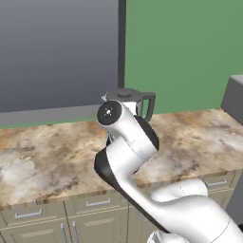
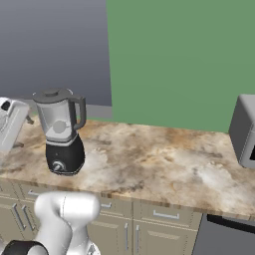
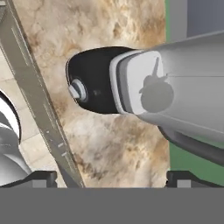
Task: Open the blender lid, put the kiwi in the blender, close the lid, and start the blender.
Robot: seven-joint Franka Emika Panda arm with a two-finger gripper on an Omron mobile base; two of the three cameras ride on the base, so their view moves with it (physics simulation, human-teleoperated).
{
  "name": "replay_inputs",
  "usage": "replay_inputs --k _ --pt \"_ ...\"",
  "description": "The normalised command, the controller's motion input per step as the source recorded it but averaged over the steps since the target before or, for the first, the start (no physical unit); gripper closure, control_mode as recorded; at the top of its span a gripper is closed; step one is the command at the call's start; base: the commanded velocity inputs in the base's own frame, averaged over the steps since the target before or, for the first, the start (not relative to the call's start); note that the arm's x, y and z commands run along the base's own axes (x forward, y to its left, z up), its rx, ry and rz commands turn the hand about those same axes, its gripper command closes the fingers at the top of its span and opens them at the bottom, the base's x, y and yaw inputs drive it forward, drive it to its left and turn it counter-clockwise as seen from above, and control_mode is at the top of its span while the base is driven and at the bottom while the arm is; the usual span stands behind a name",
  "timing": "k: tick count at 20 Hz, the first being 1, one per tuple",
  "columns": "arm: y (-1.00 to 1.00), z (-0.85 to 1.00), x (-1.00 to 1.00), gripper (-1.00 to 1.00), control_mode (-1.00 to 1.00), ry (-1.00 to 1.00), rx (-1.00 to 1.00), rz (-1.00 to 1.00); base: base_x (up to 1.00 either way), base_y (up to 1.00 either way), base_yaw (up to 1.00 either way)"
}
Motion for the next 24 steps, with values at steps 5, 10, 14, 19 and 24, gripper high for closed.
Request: replay_inputs --k 5,10,14,19,24 --pt "0.00 -0.51 -0.20 -1.00 -1.00 -0.02 -0.30 -0.04 0.00 0.00 0.00" --pt "0.00 -0.38 0.10 -1.00 -1.00 0.02 -0.26 -0.05 0.00 0.00 0.00" --pt "0.00 -0.30 0.13 -1.00 -1.00 0.04 -0.22 0.00 0.00 0.00 0.00" --pt "0.00 -0.39 0.00 -1.00 -1.00 0.14 -0.17 0.00 0.00 0.00 0.00" --pt "0.00 -0.19 0.12 -1.00 -1.00 0.14 -0.12 0.00 0.00 0.00 0.00"
